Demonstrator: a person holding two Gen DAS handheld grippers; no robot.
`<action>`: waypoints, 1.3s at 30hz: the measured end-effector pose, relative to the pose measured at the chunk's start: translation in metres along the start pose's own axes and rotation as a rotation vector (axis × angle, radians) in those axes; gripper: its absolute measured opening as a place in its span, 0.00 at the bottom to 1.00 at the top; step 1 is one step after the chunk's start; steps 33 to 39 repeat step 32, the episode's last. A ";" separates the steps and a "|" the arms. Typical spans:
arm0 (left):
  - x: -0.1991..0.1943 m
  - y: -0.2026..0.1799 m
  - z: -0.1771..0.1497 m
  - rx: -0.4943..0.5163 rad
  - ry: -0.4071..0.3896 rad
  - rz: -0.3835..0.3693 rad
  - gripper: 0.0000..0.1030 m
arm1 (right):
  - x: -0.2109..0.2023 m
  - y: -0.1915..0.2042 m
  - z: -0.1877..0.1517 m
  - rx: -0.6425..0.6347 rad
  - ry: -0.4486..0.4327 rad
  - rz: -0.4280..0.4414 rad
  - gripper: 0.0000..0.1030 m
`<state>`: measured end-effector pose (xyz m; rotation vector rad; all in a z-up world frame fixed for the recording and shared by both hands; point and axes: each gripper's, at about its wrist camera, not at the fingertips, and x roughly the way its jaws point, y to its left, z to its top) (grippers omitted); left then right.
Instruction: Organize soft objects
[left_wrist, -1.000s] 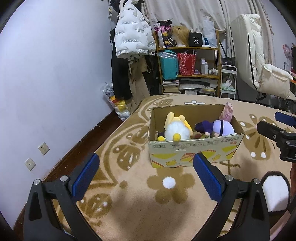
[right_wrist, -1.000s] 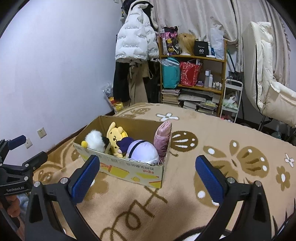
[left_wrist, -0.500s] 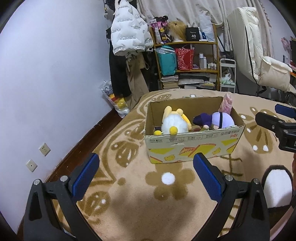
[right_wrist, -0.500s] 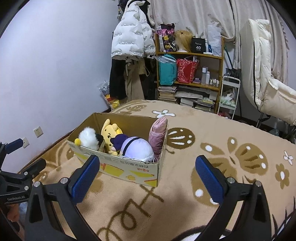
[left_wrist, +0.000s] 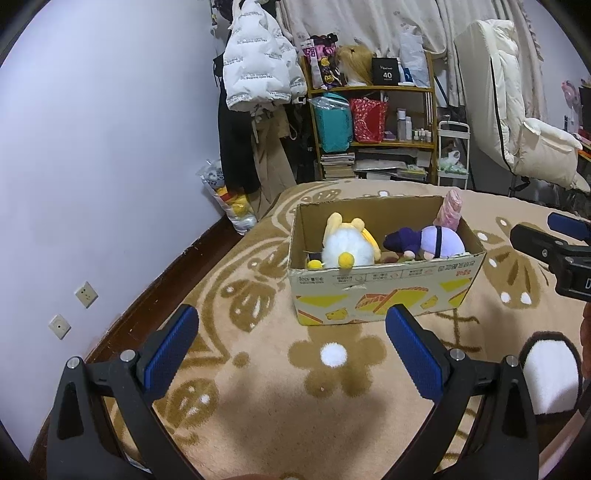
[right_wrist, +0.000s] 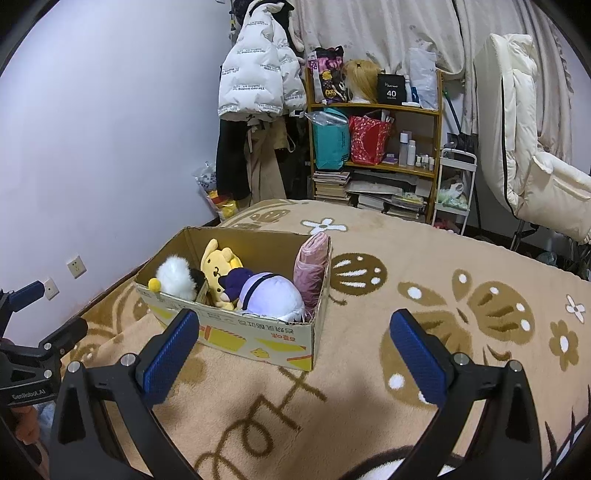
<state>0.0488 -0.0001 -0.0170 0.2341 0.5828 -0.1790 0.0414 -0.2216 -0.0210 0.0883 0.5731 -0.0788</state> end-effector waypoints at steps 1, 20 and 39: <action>0.000 0.000 0.000 0.001 0.000 0.001 0.98 | 0.000 0.000 0.000 -0.003 -0.003 -0.002 1.00; 0.000 -0.004 -0.001 0.021 -0.002 -0.028 0.98 | -0.002 0.000 0.001 -0.014 -0.013 -0.021 1.00; -0.002 0.001 0.001 0.001 -0.027 -0.022 0.98 | -0.003 0.002 0.001 -0.015 -0.015 -0.025 1.00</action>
